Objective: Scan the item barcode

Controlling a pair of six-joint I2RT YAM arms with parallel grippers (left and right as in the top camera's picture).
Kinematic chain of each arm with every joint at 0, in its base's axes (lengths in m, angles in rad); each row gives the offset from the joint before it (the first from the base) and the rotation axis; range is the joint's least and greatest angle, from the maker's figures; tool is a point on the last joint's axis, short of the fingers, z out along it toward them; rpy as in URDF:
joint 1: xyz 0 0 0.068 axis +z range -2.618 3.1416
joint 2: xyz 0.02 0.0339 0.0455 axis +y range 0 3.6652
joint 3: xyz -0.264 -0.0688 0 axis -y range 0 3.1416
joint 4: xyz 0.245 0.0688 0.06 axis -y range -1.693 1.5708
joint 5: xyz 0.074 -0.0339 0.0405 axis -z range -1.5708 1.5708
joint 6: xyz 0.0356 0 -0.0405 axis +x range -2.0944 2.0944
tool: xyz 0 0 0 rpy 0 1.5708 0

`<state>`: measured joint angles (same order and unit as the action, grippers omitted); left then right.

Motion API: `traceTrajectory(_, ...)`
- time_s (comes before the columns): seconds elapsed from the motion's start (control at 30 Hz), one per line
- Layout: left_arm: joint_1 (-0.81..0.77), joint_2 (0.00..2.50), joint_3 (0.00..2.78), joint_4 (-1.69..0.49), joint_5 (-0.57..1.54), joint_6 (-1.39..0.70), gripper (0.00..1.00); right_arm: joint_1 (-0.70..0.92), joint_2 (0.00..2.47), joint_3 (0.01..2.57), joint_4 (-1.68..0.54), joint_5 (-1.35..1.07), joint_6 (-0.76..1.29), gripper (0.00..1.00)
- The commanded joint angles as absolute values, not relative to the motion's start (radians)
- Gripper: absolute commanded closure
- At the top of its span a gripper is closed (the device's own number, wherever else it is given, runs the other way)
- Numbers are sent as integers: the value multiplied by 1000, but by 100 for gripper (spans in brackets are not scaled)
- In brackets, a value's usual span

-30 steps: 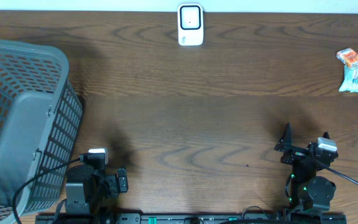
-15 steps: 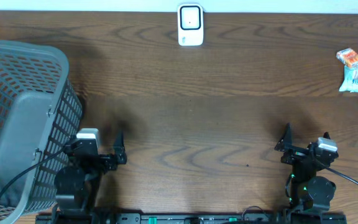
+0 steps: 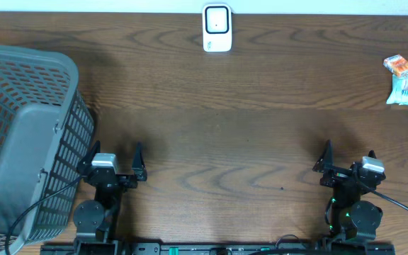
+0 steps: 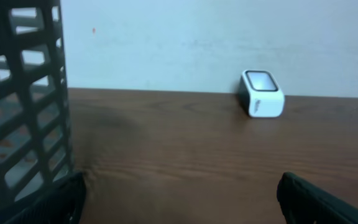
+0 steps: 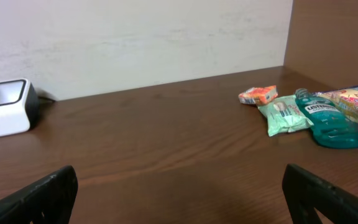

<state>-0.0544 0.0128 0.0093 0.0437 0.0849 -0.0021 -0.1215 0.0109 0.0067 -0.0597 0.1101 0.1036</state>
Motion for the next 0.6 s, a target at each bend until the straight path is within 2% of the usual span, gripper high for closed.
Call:
traceTrajectory(0.0,-56,2,4,66,10,7,2,-130,5,6,-64,125,118,1)
traceTrajectory(0.2,-56,2,4,-75,-19,7,2,-130,5,6,-64,125,118,1)
traceTrajectory(0.57,-55,1,4,-74,-28,7,2,-130,5,6,-64,125,118,1)
